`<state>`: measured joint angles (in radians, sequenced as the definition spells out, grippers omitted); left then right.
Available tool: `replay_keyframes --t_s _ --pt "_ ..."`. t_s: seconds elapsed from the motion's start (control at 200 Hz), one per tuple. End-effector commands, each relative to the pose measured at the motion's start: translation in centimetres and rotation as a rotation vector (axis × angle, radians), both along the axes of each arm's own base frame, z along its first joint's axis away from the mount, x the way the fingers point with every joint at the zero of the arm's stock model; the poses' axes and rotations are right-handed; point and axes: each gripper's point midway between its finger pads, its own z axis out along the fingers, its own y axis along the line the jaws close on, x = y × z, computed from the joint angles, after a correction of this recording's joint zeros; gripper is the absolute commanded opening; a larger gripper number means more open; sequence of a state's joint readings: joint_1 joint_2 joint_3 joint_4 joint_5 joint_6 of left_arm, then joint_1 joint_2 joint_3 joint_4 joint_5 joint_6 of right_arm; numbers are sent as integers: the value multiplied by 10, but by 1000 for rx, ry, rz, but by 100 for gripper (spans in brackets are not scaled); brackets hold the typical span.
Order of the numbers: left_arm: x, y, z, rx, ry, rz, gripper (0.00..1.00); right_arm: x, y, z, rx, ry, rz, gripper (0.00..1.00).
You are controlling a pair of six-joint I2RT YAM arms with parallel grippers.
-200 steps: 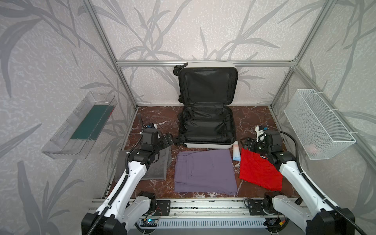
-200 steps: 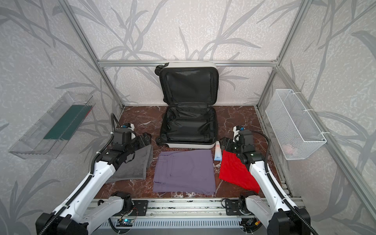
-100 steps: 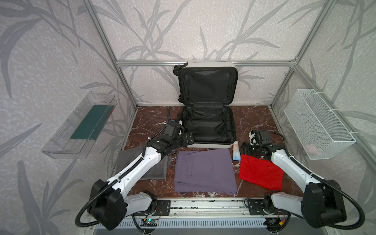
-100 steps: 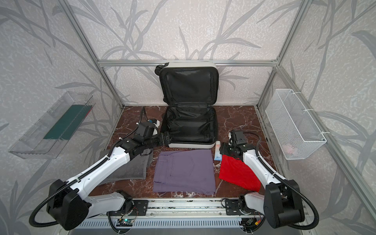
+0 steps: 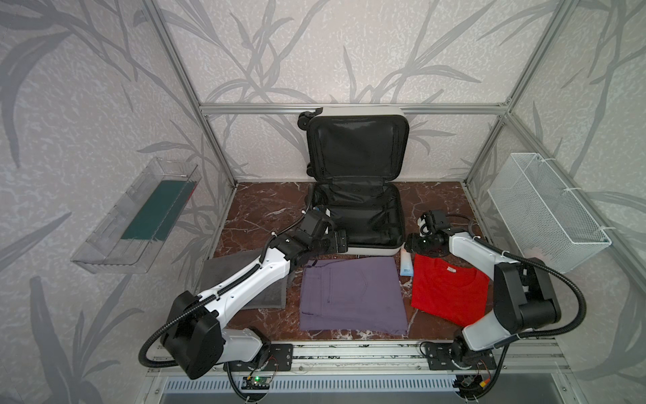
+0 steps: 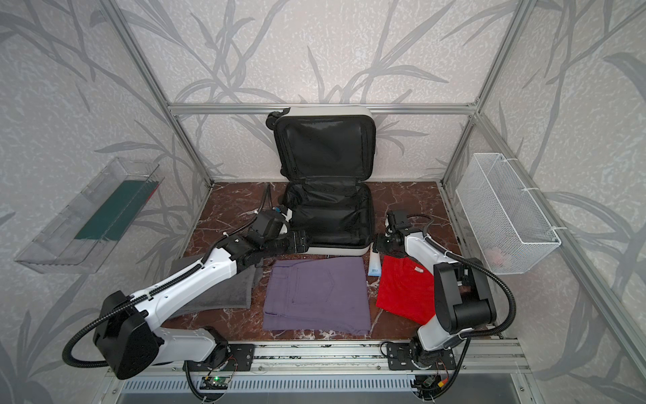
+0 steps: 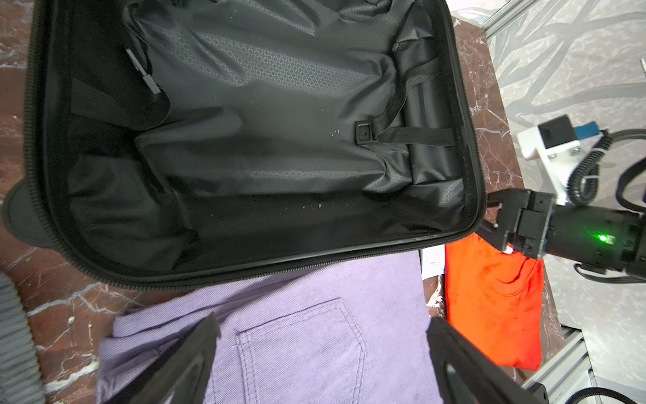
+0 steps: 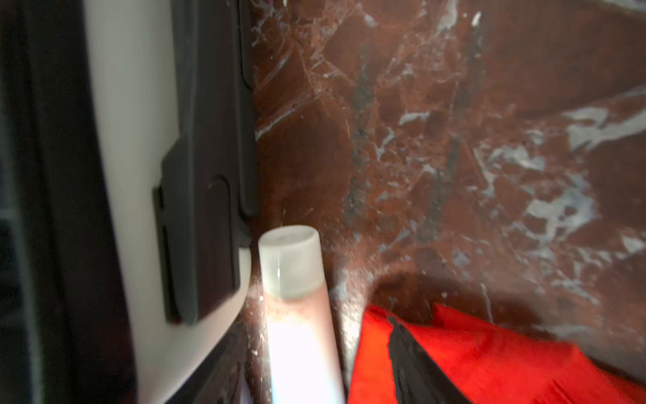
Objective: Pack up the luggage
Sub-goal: 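Grasp the white-capped pink tube with the right gripper and lift it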
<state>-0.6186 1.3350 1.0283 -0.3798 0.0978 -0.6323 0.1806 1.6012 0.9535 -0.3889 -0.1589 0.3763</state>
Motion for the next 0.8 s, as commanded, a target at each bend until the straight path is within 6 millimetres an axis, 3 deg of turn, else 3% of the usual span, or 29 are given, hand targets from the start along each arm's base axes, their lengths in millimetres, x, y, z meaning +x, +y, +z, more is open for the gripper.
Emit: replay_keyframes --t_s 0.0,0.165,0.54,0.795 --pt "6 -1 11 -10 -24 28 95 13 16 5 27 -22 36 64" --pt "7 -2 10 -8 -21 30 95 19 29 -1 5 -7 67 64" --pt "6 -5 12 -21 -21 28 95 4 9 -38 -109 66 45 63" --pt "5 -9 9 -23 -9 25 95 7 10 -48 -117 78 55 54"
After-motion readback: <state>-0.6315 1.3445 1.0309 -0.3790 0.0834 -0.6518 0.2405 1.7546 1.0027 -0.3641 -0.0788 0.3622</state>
